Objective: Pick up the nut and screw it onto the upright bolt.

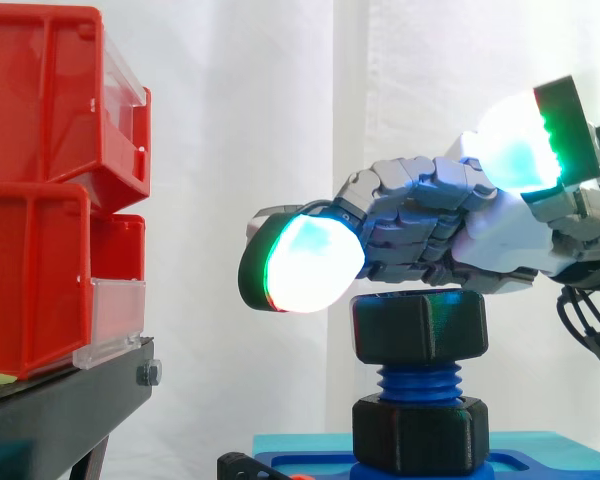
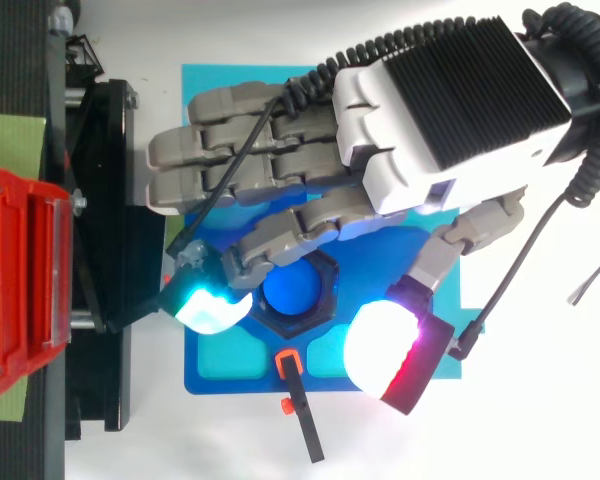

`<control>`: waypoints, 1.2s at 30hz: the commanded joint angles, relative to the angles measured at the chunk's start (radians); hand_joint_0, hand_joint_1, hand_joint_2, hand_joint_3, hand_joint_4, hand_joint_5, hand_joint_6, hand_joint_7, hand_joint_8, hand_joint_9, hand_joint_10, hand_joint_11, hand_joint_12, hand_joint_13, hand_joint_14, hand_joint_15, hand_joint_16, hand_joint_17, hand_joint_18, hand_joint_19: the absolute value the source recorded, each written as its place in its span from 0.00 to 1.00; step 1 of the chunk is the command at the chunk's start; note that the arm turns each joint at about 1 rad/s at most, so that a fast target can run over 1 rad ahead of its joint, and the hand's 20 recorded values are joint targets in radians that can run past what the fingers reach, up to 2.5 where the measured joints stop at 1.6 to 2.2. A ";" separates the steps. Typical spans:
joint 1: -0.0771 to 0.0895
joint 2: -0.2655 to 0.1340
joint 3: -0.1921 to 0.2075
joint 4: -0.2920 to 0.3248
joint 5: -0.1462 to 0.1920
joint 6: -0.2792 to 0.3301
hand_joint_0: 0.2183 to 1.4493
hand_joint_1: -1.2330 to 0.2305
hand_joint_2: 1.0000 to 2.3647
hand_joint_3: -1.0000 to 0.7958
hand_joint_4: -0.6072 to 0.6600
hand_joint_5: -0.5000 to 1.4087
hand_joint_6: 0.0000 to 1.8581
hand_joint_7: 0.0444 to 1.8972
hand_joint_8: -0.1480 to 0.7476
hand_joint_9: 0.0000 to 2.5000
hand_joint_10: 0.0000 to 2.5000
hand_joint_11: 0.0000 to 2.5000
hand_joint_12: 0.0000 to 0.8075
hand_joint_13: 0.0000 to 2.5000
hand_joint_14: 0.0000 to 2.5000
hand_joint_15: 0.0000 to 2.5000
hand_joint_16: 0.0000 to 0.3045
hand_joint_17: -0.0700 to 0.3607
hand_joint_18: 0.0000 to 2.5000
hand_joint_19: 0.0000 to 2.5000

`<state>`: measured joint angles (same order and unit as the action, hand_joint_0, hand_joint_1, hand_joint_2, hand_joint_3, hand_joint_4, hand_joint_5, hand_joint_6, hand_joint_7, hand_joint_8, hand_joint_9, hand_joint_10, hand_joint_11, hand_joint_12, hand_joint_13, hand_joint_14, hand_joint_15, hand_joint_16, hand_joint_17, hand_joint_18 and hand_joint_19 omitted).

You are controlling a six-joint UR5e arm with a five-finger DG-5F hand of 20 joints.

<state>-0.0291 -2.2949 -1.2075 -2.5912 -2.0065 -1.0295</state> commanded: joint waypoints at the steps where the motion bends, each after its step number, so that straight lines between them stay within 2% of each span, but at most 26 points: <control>1: -0.002 0.000 -0.010 0.025 0.002 0.017 0.18 0.81 0.00 0.28 0.54 0.15 0.27 0.30 0.34 0.02 0.00 0.00 0.38 0.00 0.00 0.00 0.15 0.40 0.00 0.00; 15: -0.006 0.000 -0.010 0.025 0.003 0.011 0.18 0.79 0.00 0.28 0.58 0.17 0.27 0.37 0.36 0.05 0.00 0.00 0.38 0.00 0.00 0.00 0.14 0.38 0.00 0.00; 21: -0.012 0.000 -0.010 0.026 0.000 0.006 0.19 0.75 0.00 0.28 0.61 0.19 0.27 0.43 0.36 0.09 0.00 0.00 0.29 0.00 0.00 0.00 0.08 0.28 0.00 0.00; 22: -0.015 0.000 -0.010 0.025 -0.001 0.005 0.19 0.73 0.00 0.28 0.62 0.20 0.27 0.45 0.37 0.11 0.00 0.00 0.26 0.02 0.00 0.00 0.07 0.27 0.00 0.00; 31: -0.028 0.000 -0.010 0.034 -0.015 0.005 0.19 0.68 0.00 0.28 0.68 0.23 0.27 0.53 0.41 0.22 0.00 0.00 0.20 0.11 0.00 0.00 0.04 0.23 0.00 0.00; 36: -0.037 0.000 -0.010 0.037 -0.028 0.006 0.20 0.68 0.00 0.28 0.66 0.25 0.27 0.59 0.41 0.27 0.00 0.00 0.19 0.15 0.00 0.00 0.04 0.22 0.04 0.00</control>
<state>-0.0599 -2.2948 -1.2180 -2.5572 -2.0259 -1.0235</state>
